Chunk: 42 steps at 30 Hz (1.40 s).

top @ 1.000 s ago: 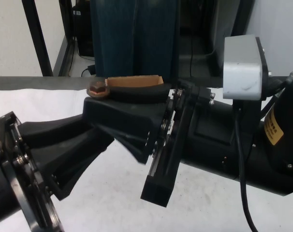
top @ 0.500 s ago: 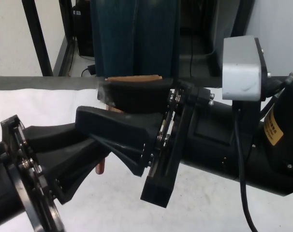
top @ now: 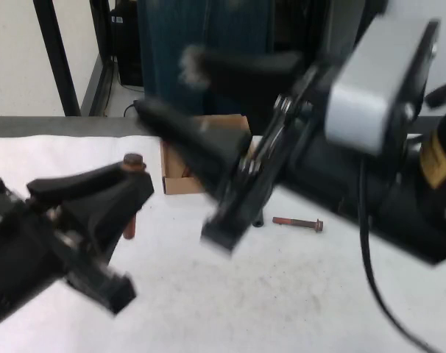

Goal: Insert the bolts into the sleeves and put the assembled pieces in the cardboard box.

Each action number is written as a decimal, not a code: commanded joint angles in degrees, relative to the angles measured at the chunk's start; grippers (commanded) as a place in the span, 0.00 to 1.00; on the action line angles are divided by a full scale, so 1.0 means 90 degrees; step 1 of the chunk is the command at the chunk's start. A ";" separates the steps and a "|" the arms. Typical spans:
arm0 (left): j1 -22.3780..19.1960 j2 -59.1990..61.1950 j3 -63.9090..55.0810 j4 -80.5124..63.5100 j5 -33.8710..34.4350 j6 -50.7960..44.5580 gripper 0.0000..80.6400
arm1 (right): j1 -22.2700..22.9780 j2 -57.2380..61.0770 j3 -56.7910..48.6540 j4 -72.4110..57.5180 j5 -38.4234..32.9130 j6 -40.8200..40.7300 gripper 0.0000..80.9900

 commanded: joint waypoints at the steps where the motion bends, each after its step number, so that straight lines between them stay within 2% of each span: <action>1: 0.0173 0.0542 -0.0680 0.0488 -0.0405 0.0059 0.01 | -0.0293 -0.0089 -0.0201 0.0429 0.0441 -0.0252 0.70; 6: 0.0765 0.1879 -0.1848 0.0854 -0.0315 -0.0168 0.01 | -0.1151 -0.0089 -0.0602 0.1475 0.0558 -0.0908 0.70; 11: 0.1286 0.3466 -0.3330 0.1572 -0.0146 -0.0187 0.01 | -0.1849 -0.0105 -0.0925 0.2670 0.0558 -0.0998 0.70; 18: 0.1418 0.5474 -0.5394 0.2955 0.0132 -0.0526 0.01 | -0.2471 -0.0125 -0.0996 0.3688 0.0630 -0.0998 0.70; 29: 0.1370 0.8093 -0.7745 0.4076 0.0077 -0.0256 0.01 | -0.2679 -0.0185 -0.0996 0.4294 0.1019 -0.0998 0.70; 33: 0.1381 0.8827 -0.8221 0.4049 0.0057 -0.0156 0.01 | -0.2679 -0.0185 -0.0996 0.4571 0.1090 -0.0998 0.70; 36: 0.1381 0.9289 -0.8467 0.4061 -0.0272 -0.0139 0.01 | -0.2679 -0.0185 -0.0996 0.4600 0.1088 -0.0998 0.70; 42: 0.1457 0.9786 -0.8766 0.4061 -0.0288 0.0000 0.01 | -0.2679 -0.0185 -0.0996 0.4559 0.1088 -0.0998 0.70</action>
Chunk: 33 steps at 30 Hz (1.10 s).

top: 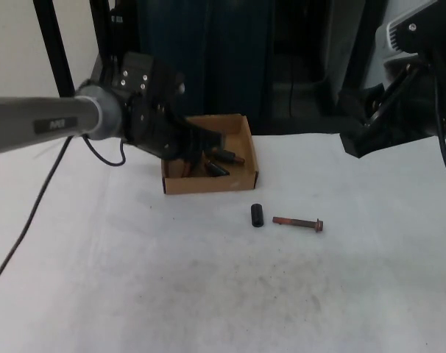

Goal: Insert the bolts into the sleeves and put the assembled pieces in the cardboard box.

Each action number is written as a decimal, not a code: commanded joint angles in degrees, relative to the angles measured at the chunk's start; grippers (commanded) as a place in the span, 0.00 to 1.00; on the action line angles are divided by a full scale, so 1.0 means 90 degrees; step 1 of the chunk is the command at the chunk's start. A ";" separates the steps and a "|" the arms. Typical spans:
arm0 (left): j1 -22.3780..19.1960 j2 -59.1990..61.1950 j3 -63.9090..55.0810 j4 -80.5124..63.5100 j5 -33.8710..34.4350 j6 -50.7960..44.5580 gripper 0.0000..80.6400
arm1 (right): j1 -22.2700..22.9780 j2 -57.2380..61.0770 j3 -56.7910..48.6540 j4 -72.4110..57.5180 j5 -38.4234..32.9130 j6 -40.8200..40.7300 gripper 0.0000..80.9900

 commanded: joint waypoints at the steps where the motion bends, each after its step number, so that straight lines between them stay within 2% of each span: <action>1: 0.0048 0.0011 -0.0244 -0.0081 -0.0058 0.0058 0.01 | -0.0029 -0.0079 -0.0087 -0.0046 0.0016 -0.0008 0.70; 4: 0.0090 0.0055 -0.0309 -0.0185 -0.0098 0.0058 0.00 | -0.0029 -0.0079 -0.0087 -0.0046 0.0016 -0.0008 0.70; 6: 0.0114 0.0055 -0.0308 -0.0219 -0.0128 0.0169 0.04 | -0.0029 -0.0079 -0.0087 -0.0046 0.0016 -0.0008 0.70; 10: 0.0167 0.0063 -0.0308 -0.0232 -0.0070 0.0203 0.22 | -0.0029 -0.0079 -0.0087 -0.0115 0.0016 -0.0008 0.70; 15: 0.0186 0.0063 -0.0322 -0.0277 0.0024 0.0203 0.51 | -0.0029 -0.0079 -0.0087 -0.0188 0.0016 -0.0008 0.70; 17: 0.0186 0.0024 -0.0322 -0.0276 0.0024 0.0147 0.58 | -0.0029 -0.0079 -0.0087 -0.0188 0.0016 -0.0008 0.70; 21: 0.0192 -0.0200 -0.0379 -0.0216 0.0098 -0.0449 0.59 | -0.0029 -0.0079 -0.0087 -0.0188 0.0016 -0.0008 0.70; 27: 0.0180 -0.0921 -0.0397 -0.0125 0.0710 -0.0563 0.59 | -0.0029 -0.0079 -0.0087 -0.0188 0.0016 -0.0008 0.70; 33: -0.0137 -0.1651 -0.0397 0.0738 0.0890 -0.0563 0.59 | -0.0029 -0.0129 -0.0087 -0.0188 0.0016 -0.0008 0.70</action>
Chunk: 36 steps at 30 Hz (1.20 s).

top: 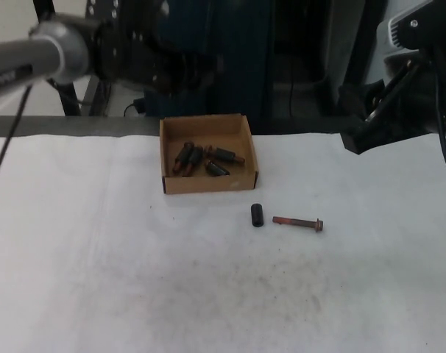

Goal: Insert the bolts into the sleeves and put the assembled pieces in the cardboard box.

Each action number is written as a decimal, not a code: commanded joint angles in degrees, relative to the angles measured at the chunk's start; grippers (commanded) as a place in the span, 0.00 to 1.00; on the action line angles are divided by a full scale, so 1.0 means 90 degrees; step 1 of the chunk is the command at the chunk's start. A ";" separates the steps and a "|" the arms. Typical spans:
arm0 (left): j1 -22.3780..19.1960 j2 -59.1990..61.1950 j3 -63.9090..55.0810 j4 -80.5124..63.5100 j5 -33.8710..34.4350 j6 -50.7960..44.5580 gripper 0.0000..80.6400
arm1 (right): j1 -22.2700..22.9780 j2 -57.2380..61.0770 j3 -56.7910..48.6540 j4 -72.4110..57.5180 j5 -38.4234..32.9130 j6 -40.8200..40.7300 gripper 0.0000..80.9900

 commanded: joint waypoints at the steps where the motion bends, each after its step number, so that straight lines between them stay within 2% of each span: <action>1: -0.0265 -0.0328 -0.0091 0.0703 0.0063 -0.0032 0.59 | -0.0018 -0.0164 -0.0087 -0.0081 0.0020 -0.0008 0.70; 5: -0.0624 -0.0309 -0.0071 0.1388 0.0063 -0.0032 0.59 | -0.0018 -0.0428 -0.0087 0.0180 0.0020 0.0008 0.70; 11: -0.0958 -0.0049 0.0147 0.1528 -0.0194 -0.0032 0.59 | -0.0018 -0.1042 0.0292 0.0541 0.0020 0.0092 0.70; 22: -0.1193 0.0637 0.0142 0.1682 -0.0376 0.0209 0.59 | -0.0018 -0.1765 0.0805 0.1046 0.0212 0.0044 0.70; 32: -0.1522 0.0649 0.0173 0.1674 -0.0542 0.0209 0.59 | -0.0018 -0.1766 0.1039 0.1102 0.0315 0.0044 0.70; 36: -0.1553 0.0674 0.0312 0.1579 -0.0870 0.0209 0.59 | -0.0018 -0.1766 0.1043 0.1102 0.0341 0.0044 0.70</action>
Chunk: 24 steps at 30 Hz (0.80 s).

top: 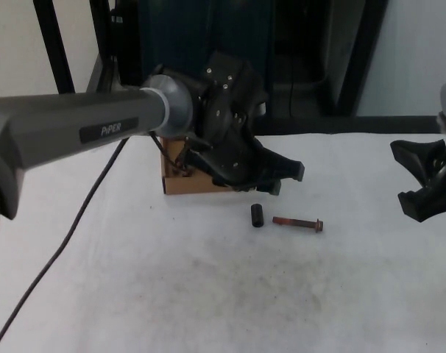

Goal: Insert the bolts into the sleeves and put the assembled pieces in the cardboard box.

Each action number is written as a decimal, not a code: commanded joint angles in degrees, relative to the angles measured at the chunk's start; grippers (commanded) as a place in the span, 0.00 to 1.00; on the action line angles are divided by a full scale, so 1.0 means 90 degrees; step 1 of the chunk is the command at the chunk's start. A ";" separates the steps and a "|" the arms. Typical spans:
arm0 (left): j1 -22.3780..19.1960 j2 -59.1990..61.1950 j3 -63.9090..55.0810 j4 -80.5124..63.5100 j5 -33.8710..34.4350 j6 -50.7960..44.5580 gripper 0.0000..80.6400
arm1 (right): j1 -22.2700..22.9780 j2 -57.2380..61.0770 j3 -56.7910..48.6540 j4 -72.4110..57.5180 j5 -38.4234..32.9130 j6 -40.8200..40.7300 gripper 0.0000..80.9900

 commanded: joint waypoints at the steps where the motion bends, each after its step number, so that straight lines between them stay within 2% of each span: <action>1: -0.0014 0.0004 0.0030 -0.0053 -0.0136 0.0051 0.59 | -0.0018 -0.0067 -0.0012 -0.0014 0.0083 0.0009 0.70; 15: -0.0103 0.0311 0.0085 -0.0146 -0.0223 -0.0049 0.59 | -0.0018 -0.0067 -0.0012 -0.0014 0.0081 0.0011 0.70; 24: -0.0167 0.0524 0.0085 -0.0222 -0.0358 -0.0039 0.46 | -0.0018 -0.0067 -0.0012 -0.0014 0.0128 0.0019 0.70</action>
